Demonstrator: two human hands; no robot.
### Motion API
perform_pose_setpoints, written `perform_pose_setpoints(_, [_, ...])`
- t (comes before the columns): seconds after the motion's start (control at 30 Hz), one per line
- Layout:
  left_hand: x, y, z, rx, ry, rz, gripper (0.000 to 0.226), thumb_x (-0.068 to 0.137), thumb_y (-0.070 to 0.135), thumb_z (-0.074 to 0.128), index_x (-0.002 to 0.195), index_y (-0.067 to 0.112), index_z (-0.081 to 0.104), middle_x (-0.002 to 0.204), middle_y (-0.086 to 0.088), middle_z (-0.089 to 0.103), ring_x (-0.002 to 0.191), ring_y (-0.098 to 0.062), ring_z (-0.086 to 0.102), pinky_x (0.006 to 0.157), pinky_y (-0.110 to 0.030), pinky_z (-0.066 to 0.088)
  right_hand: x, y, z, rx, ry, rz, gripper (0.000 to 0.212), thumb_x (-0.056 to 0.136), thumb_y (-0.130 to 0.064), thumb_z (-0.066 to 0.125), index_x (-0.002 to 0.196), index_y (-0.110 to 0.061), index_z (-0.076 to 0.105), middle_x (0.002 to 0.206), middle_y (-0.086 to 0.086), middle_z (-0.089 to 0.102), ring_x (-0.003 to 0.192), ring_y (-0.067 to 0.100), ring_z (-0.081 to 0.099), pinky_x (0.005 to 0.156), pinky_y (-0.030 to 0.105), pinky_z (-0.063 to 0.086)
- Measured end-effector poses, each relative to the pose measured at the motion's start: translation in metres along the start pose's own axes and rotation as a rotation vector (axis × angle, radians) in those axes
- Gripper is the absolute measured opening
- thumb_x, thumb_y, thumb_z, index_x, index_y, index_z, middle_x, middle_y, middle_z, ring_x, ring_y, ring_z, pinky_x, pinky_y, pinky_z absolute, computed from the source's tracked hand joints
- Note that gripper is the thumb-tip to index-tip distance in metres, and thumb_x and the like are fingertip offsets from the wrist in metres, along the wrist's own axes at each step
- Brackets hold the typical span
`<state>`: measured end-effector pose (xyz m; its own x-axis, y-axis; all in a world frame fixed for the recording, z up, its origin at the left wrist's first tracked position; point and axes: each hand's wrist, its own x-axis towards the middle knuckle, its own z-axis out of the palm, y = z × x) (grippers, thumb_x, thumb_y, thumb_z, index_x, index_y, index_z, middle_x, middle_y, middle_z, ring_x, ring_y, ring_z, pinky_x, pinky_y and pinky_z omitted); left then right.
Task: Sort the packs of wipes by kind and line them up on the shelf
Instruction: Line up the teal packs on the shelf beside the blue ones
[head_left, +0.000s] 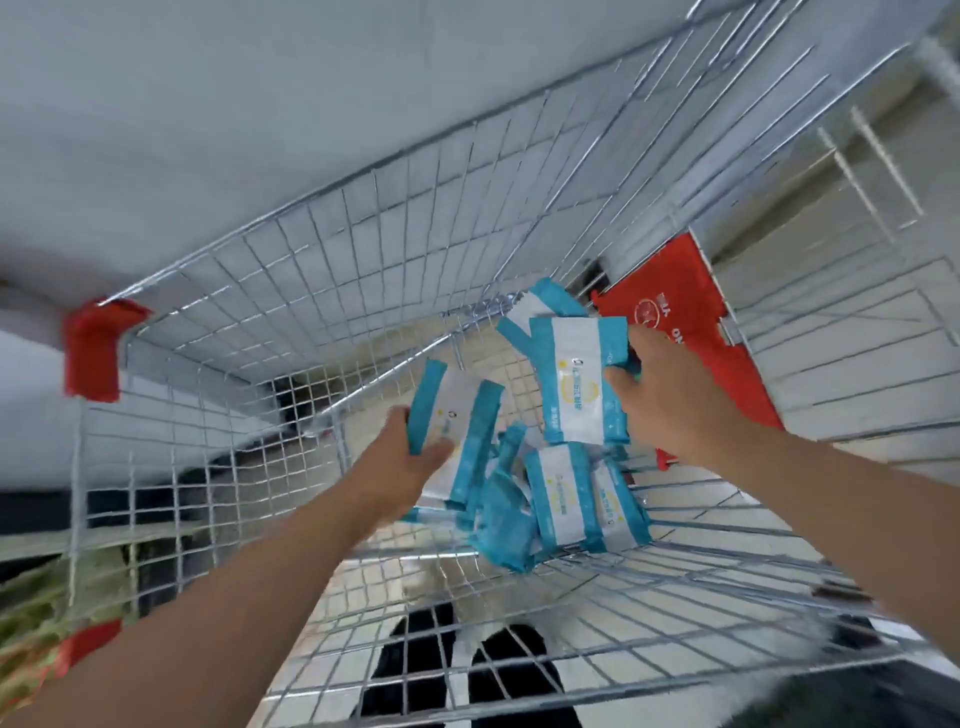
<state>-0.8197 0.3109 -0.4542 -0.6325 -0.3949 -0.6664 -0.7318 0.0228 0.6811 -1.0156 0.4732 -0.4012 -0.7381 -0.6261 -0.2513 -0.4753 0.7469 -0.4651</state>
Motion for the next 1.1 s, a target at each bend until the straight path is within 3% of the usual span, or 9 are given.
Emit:
perform_pose_setpoints(0.1, [-0.032, 0.024, -0.039, -0.056, 0.063, 0.026, 0.027, 0.098, 0.034, 0.051, 0.12, 0.025, 0.037, 0.108, 0.004, 0.059, 0.097, -0.017, 0.056, 0.078, -0.033, 0.044, -0.007, -0.044, -0.025, 0.005, 0.058, -0.092, 0.013, 0.093, -0.012, 0.049, 0.105, -0.008, 0.053, 0.086, 0.008, 0.059, 0.07, 0.025, 0.049, 0.06, 0.035, 0.033])
perform_pose_setpoints(0.27, [-0.101, 0.054, -0.095, -0.202, 0.204, 0.046, 0.023, 0.096, 0.025, 0.055, 0.114, 0.028, 0.041, 0.108, 0.0, 0.064, 0.095, -0.022, 0.065, 0.088, -0.046, 0.053, -0.026, -0.12, -0.07, 0.044, 0.085, -0.232, 0.018, 0.095, -0.014, 0.047, 0.111, -0.006, 0.051, 0.095, 0.011, 0.061, 0.08, 0.027, 0.055, 0.068, 0.04, 0.043])
perform_pose_setpoints(0.53, [-0.275, 0.063, -0.146, -0.33, 0.534, 0.139, 0.034, 0.094, 0.014, 0.059, 0.119, 0.028, 0.041, 0.104, -0.001, 0.068, 0.082, -0.021, 0.071, 0.071, -0.04, 0.06, -0.106, -0.246, -0.13, 0.031, 0.162, -0.599, 0.02, 0.096, -0.019, 0.044, 0.115, -0.013, 0.048, 0.101, 0.006, 0.06, 0.085, 0.025, 0.054, 0.07, 0.036, 0.042])
perform_pose_setpoints(0.63, [-0.348, 0.059, -0.163, -0.346, 0.679, 0.198, 0.034, 0.093, 0.018, 0.061, 0.121, 0.032, 0.046, 0.096, 0.005, 0.071, 0.08, -0.021, 0.073, 0.077, -0.046, 0.059, -0.147, -0.295, -0.146, 0.039, 0.174, -0.73, 0.018, 0.097, -0.018, 0.042, 0.114, -0.013, 0.048, 0.1, 0.003, 0.059, 0.082, 0.023, 0.053, 0.066, 0.034, 0.04])
perform_pose_setpoints(0.8, [-0.462, 0.039, -0.199, -0.37, 0.897, 0.265, 0.036, 0.091, 0.022, 0.064, 0.123, 0.032, 0.052, 0.104, 0.01, 0.071, 0.083, -0.011, 0.072, 0.08, -0.038, 0.059, -0.21, -0.386, -0.167, 0.091, 0.2, -0.916, 0.016, 0.096, -0.018, 0.044, 0.109, -0.012, 0.049, 0.093, 0.003, 0.059, 0.079, 0.025, 0.054, 0.064, 0.033, 0.038])
perform_pose_setpoints(0.97, [-0.565, -0.007, -0.246, -0.43, 1.138, 0.286, 0.041, 0.088, 0.028, 0.068, 0.124, 0.026, 0.051, 0.112, 0.008, 0.067, 0.092, -0.013, 0.069, 0.087, -0.039, 0.056, -0.275, -0.488, -0.165, 0.165, 0.209, -1.048, 0.014, 0.094, -0.018, 0.046, 0.104, -0.009, 0.05, 0.094, 0.006, 0.06, 0.084, 0.028, 0.056, 0.071, 0.04, 0.046])
perform_pose_setpoints(1.1, [-0.641, -0.06, -0.295, -0.456, 1.279, 0.288, 0.039, 0.086, 0.028, 0.071, 0.119, 0.016, 0.054, 0.108, 0.002, 0.068, 0.08, -0.011, 0.071, 0.069, -0.031, 0.059, -0.332, -0.572, -0.131, 0.174, 0.174, -1.116, 0.017, 0.095, -0.02, 0.045, 0.109, -0.013, 0.051, 0.098, 0.003, 0.062, 0.085, 0.025, 0.057, 0.071, 0.038, 0.048])
